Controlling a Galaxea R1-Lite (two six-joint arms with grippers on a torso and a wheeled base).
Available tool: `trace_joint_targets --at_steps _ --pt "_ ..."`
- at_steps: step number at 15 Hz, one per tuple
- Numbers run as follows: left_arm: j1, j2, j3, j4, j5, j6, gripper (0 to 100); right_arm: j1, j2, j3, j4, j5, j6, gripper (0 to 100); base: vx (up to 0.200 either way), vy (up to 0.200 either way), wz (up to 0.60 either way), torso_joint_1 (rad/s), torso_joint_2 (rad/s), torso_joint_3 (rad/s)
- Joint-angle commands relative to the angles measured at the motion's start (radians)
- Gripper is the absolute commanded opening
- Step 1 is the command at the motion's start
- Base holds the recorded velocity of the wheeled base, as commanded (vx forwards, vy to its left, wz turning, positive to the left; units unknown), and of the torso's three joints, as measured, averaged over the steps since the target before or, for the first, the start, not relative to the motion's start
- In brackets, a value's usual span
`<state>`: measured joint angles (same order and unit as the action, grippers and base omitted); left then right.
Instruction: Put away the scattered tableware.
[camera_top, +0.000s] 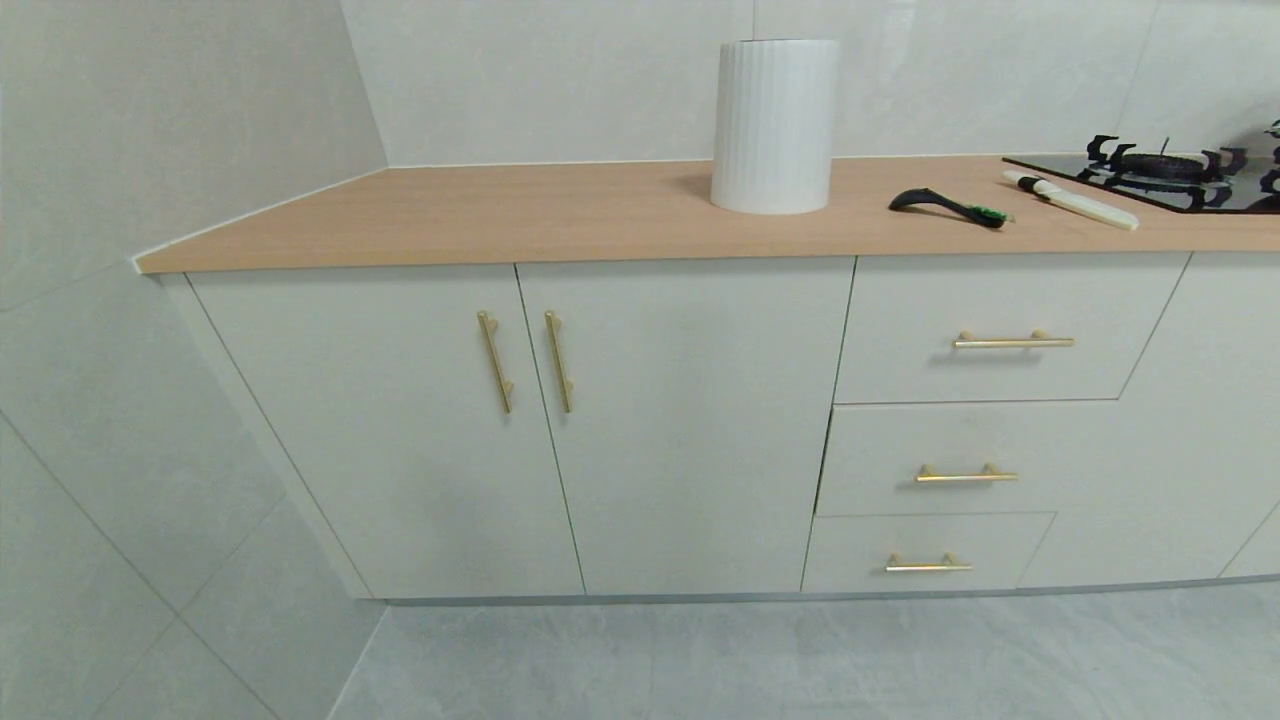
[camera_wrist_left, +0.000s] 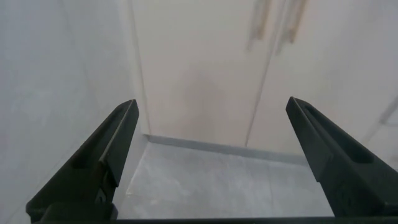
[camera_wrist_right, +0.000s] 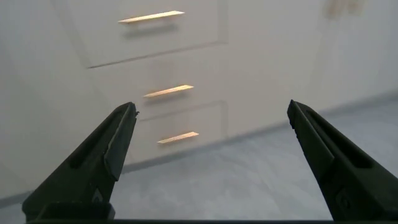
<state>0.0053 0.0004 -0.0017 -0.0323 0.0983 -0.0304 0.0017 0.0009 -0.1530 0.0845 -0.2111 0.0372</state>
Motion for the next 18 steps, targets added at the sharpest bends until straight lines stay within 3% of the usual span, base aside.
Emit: trace_joint_targets --at_steps 1,2,4,10,15,18 --pt "0.001 0.000 0.002 0.029 -0.045 0.050 100 0.000 0.001 0.153 -0.129 0.091 -0.028 100 0.000 0.000 0.00 0.000 0.00 0.000" --pt "0.001 0.000 0.002 0.031 -0.055 0.087 100 0.000 -0.001 0.153 -0.130 0.142 -0.028 100 0.000 0.000 0.00 0.000 0.00 0.000" --pt "-0.001 0.001 0.002 0.032 -0.074 0.118 100 0.000 0.001 0.151 -0.072 0.200 -0.033 100 0.000 0.000 0.00 0.000 0.00 0.000" --pt "-0.004 0.001 0.002 0.034 -0.075 0.118 100 0.000 0.001 0.153 -0.077 0.200 -0.033 100 0.000 0.000 0.00 0.000 0.00 0.000" --pt "-0.004 0.001 0.002 0.034 -0.075 0.098 100 0.000 0.001 0.153 -0.078 0.199 -0.030 100 0.000 0.000 0.00 0.000 0.00 0.000" --pt "-0.004 0.001 0.002 0.032 -0.075 0.093 100 0.000 0.001 0.153 -0.078 0.200 -0.033 100 0.200 0.000 0.00 0.007 0.00 0.001"
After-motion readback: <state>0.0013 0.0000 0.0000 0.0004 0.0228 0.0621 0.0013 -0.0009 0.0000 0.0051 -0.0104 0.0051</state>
